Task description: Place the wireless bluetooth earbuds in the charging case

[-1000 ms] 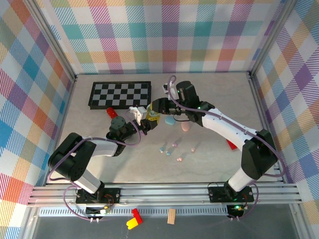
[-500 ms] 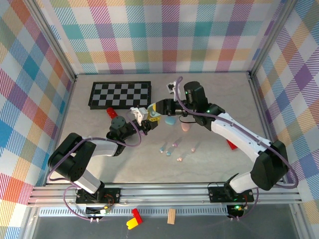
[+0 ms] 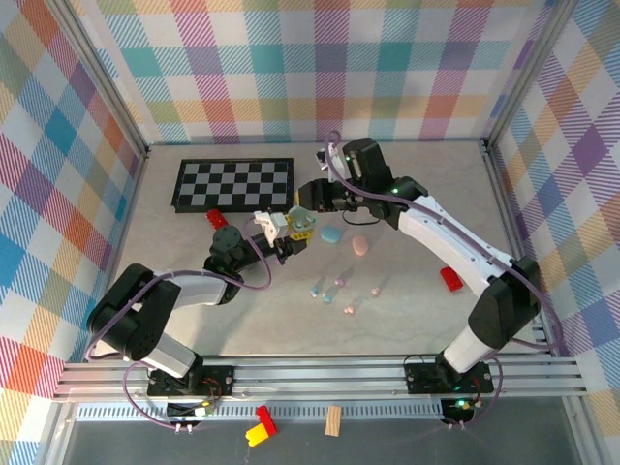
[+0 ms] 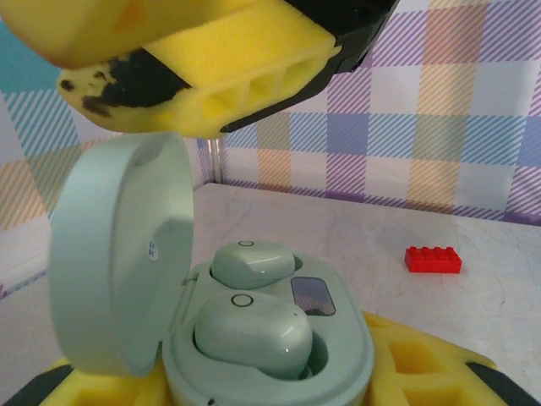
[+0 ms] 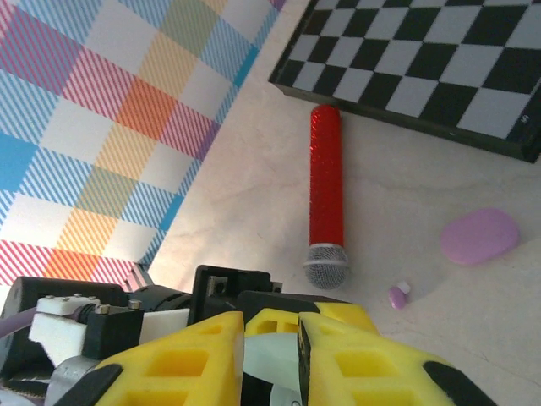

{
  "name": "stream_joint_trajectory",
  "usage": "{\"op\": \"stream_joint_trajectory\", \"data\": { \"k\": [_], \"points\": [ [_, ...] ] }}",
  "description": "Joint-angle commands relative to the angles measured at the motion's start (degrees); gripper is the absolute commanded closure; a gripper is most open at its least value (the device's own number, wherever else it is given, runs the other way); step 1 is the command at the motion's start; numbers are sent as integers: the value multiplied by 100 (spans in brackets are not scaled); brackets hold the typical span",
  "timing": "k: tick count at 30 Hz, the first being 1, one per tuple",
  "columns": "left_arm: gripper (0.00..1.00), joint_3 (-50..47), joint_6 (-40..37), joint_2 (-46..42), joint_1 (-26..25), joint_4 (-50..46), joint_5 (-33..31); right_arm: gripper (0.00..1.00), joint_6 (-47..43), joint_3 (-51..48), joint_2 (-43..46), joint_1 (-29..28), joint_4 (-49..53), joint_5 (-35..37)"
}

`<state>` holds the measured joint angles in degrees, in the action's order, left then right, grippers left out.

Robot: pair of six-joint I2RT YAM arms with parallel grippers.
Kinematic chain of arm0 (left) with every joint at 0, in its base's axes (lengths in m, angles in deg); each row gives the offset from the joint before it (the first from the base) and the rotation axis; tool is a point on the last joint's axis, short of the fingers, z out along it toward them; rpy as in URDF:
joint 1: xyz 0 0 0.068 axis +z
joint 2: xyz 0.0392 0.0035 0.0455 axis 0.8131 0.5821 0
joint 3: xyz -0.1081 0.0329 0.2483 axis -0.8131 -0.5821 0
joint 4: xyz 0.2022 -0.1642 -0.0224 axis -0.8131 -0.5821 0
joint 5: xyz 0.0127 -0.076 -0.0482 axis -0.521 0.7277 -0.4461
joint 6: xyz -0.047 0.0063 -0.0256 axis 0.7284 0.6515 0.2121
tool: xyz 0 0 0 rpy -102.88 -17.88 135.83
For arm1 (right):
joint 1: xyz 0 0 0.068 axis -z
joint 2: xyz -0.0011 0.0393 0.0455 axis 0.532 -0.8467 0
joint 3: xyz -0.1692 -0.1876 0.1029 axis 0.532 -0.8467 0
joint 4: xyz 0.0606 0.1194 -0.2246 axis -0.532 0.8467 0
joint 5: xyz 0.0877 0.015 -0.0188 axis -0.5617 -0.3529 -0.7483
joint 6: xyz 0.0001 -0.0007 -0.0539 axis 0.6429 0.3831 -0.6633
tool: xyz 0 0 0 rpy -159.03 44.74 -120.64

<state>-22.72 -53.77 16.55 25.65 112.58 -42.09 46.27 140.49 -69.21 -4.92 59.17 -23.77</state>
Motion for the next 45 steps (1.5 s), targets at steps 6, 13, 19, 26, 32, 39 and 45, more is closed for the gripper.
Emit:
{"op": "stream_joint_trajectory", "data": {
  "k": [6,13,19,26,32,39,45],
  "points": [
    [80,183,511,-417,-69,-238,-209,75,-317,-223,405,14,540,222],
    [80,227,927,-304,-87,248,-146,55,368,-976,1085,171,-272,342],
    [80,314,1165,-285,-189,485,-40,39,1711,-1808,1102,577,-1738,-1521],
    [80,376,1121,-302,-332,502,10,41,2545,-2079,859,586,-2536,-2119],
    [79,429,1033,-316,-384,326,-45,59,2948,-2196,800,599,-3070,-2360],
    [59,378,878,-446,-394,85,-119,80,2964,-2511,1016,759,-3165,-1913],
    [13,217,671,-656,-394,-348,-441,81,2702,-3000,1170,1211,-3090,-1167]
  ]
}}
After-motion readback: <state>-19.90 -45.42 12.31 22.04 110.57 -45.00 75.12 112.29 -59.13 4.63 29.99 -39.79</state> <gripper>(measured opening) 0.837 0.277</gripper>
